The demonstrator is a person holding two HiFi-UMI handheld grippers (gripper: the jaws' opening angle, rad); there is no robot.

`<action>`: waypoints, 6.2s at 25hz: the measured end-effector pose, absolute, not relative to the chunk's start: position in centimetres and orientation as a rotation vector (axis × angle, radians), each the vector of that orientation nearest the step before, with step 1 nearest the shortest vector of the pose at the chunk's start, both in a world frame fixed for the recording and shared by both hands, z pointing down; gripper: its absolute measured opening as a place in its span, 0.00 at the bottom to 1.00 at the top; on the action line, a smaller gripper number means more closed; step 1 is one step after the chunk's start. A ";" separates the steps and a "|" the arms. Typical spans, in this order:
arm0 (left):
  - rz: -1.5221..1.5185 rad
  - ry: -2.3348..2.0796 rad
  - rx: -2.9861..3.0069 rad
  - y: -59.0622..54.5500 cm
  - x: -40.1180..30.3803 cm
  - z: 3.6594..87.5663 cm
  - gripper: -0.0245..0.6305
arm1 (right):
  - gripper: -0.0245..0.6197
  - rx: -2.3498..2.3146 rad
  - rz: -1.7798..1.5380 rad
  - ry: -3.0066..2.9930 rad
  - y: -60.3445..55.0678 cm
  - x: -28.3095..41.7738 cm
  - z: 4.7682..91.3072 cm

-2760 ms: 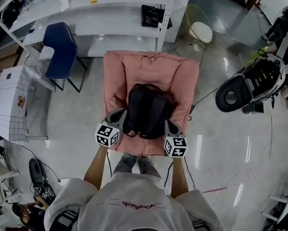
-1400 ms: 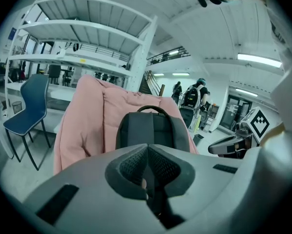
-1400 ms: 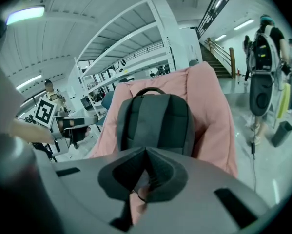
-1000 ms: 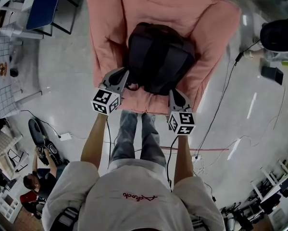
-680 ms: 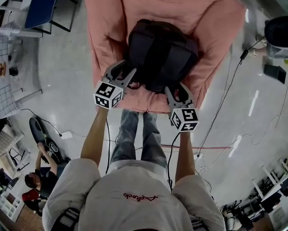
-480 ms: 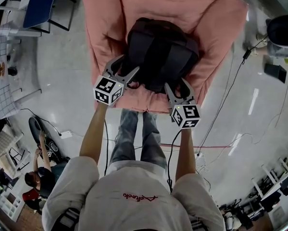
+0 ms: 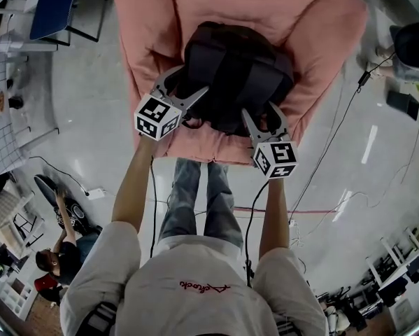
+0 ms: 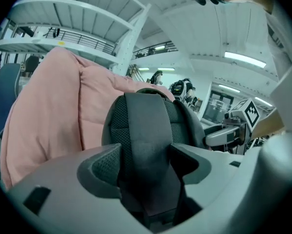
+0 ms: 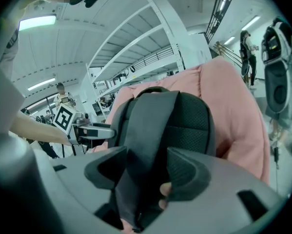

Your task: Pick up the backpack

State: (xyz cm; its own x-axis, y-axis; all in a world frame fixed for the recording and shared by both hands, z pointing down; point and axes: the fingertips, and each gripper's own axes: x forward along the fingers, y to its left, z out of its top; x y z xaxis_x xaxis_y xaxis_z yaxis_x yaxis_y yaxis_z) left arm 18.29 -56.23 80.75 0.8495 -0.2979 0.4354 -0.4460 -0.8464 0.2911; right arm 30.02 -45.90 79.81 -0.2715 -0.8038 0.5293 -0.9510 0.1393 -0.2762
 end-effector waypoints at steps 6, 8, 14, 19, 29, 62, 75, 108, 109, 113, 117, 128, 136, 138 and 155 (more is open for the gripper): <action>0.538 -0.522 2.680 -56.1 19.1 80.3 0.49 | 0.43 1.700 0.820 -2.175 -46.2 30.5 79.7; 0.539 -0.483 2.693 -55.5 19.5 79.9 0.47 | 0.43 1.651 0.805 -2.204 -46.0 30.0 79.5; 0.449 -0.357 2.724 -54.4 20.4 77.6 0.43 | 0.42 1.549 0.831 -2.322 -46.3 28.6 78.6; 0.359 -0.329 2.743 -54.9 21.2 76.2 0.39 | 0.40 1.457 0.818 -2.417 -47.0 27.6 77.2; 0.246 -0.211 2.757 -56.6 24.5 73.7 0.38 | 0.36 1.370 0.911 -2.568 -49.6 27.1 75.6; 0.215 -0.206 2.775 -58.3 25.2 72.1 0.13 | 0.25 1.560 0.917 -2.597 -58.1 27.7 71.9; 0.214 -0.250 2.770 -56.4 24.5 70.6 0.12 | 0.13 1.815 0.716 -2.486 -58.0 28.1 69.8; -0.038 -0.580 2.735 -47.1 18.6 48.4 0.12 | 0.12 1.737 0.607 -2.672 -46.3 23.7 48.0; -0.042 -0.596 2.748 -46.6 18.9 47.3 0.12 | 0.12 1.753 0.604 -2.678 -46.0 24.1 46.9; -0.077 -0.636 2.760 -45.2 19.4 43.5 0.12 | 0.12 1.756 0.586 -2.709 -44.5 24.8 43.2; -0.125 -0.653 2.773 -44.1 19.4 40.6 0.11 | 0.12 1.741 0.534 -2.733 -43.5 25.0 40.2; -0.169 -0.603 2.801 -39.1 18.1 39.6 0.11 | 0.12 1.775 0.475 -2.713 -38.5 23.8 39.1; -0.137 -0.503 2.805 -33.2 15.0 39.9 0.11 | 0.12 1.877 0.527 -2.687 -31.7 20.8 39.5; -0.131 -0.479 2.811 -31.6 14.2 39.8 0.11 | 0.12 1.903 0.520 -2.680 -29.9 19.9 39.4; -0.170 -0.467 2.790 -21.3 8.1 41.0 0.11 | 0.12 1.944 0.477 -2.621 -19.3 13.8 40.3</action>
State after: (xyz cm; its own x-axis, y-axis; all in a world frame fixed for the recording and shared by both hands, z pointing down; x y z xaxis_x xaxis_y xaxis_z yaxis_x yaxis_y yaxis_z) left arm 8.13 -21.30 40.99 0.9398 -0.3353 -0.0653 -0.2990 -0.8999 0.3175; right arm 13.82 -19.31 40.31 -0.2973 -0.9537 0.0457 -0.9086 0.2679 -0.3204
